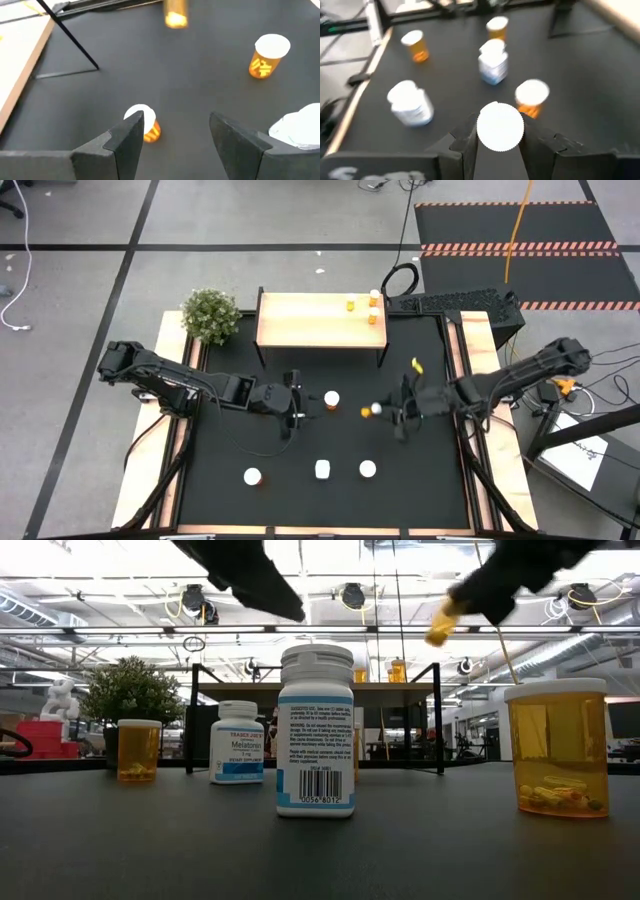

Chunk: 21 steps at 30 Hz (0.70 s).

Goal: Pick and place medicine bottles onto shelf by color
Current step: Put the small orange pill bottle on the shelf aligned with the other small orange pill bottle

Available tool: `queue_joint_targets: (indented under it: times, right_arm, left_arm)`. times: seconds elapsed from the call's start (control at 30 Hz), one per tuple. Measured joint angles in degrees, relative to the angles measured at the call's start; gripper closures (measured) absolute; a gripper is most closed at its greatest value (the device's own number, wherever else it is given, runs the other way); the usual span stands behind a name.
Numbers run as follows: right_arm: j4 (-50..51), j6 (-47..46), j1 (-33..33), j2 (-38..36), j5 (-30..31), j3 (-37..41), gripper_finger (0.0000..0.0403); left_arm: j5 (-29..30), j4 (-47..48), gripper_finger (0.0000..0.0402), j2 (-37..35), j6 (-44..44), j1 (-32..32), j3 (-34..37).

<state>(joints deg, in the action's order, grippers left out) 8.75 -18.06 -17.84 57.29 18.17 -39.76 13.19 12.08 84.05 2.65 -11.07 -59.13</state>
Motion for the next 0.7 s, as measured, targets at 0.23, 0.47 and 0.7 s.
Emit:
queue_joint_targets:
  times: [0.23, 0.47, 0.7]
  right_arm:
    - [7.26, 9.19, 11.16, 0.49, 0.00, -9.84, 0.0285]
    - [14.81, 16.98, 21.47, 3.67, -0.71, -19.70, 0.0285]
    - [17.78, 24.03, 29.61, 12.44, -4.98, -29.38, 0.0285]
  left_arm:
    - [0.39, -4.36, 0.0174, 0.00, -0.65, 0.05, 5.43]
    - [0.48, -11.97, 0.0174, 0.04, -1.11, 0.22, 11.17]
    - [0.46, -12.98, 0.0174, 0.04, -0.78, 0.22, 11.49]
